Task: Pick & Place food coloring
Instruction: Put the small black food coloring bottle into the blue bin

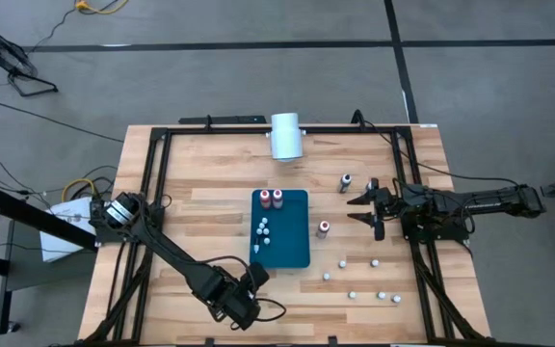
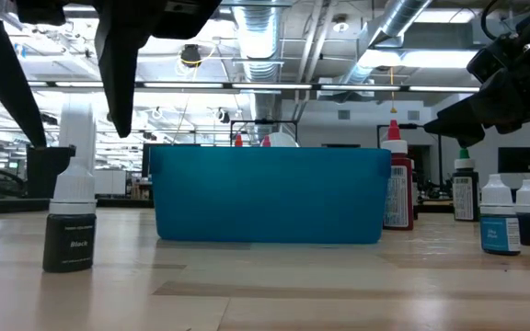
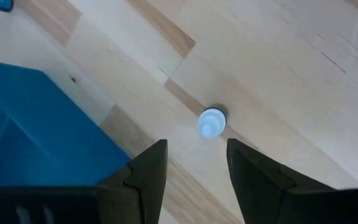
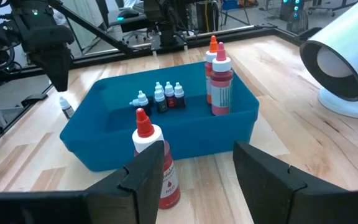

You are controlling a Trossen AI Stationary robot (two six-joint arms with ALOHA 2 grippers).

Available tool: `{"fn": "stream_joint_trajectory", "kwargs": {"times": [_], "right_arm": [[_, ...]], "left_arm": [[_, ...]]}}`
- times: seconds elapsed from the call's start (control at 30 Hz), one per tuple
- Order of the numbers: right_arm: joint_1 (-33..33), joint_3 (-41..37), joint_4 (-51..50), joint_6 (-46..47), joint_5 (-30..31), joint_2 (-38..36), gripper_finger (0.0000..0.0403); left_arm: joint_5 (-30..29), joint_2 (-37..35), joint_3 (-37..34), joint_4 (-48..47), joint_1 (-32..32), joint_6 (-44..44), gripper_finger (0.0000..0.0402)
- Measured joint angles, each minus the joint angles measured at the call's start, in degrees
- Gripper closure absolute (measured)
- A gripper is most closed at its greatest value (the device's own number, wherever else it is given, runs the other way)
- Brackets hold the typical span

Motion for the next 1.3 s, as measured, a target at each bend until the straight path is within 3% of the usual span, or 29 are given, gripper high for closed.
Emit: {"fn": "stream_joint_trajectory", "kwargs": {"times": [1.3], "right_arm": [[0.0,0.0,0.1,0.0,0.0,0.0,0.0219]], "left_arm": [[1.5,2.5,0.0,1.1,0.5,3.2,0.0242]]}}
